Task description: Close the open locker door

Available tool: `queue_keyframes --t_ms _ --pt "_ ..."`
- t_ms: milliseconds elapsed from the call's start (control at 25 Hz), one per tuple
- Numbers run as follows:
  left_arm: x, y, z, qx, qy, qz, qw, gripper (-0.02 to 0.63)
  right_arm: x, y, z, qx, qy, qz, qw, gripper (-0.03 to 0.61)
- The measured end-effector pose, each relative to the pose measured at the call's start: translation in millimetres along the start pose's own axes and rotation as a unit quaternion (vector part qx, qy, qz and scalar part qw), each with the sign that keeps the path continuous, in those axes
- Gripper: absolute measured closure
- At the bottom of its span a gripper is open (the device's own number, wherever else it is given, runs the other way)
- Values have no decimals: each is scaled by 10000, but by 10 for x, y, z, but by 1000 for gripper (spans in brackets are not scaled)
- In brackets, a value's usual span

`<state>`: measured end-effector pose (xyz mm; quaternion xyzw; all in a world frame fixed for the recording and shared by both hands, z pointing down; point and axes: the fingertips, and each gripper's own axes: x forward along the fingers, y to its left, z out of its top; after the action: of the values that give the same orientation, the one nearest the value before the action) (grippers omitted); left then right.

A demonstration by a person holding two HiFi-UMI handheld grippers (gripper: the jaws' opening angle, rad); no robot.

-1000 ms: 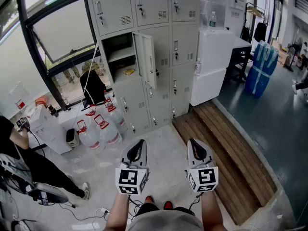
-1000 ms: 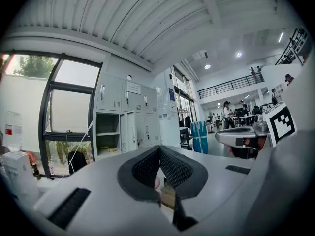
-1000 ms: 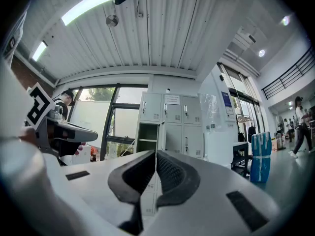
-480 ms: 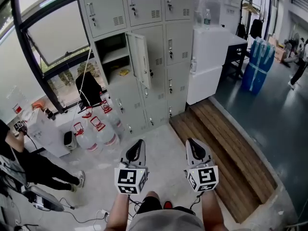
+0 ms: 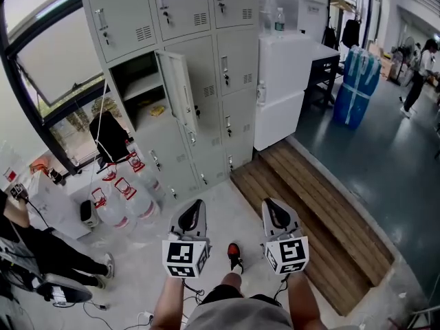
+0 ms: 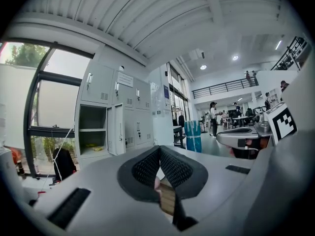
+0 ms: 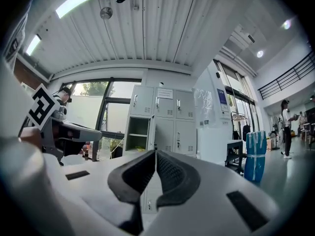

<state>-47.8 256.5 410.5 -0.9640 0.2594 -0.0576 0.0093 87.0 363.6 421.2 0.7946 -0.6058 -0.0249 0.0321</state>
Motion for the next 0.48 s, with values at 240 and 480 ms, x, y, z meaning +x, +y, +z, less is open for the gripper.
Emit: queue_keyframes --t_ms 240,480 --pt "668 204 -4 -48 0 -77 10000 591 620 -273 -108 -17 85 -17 10000 555" --pt "1417 664 43 -178 84 96 9998 591 1541 -452 -101 -61 192 230 9995 555"
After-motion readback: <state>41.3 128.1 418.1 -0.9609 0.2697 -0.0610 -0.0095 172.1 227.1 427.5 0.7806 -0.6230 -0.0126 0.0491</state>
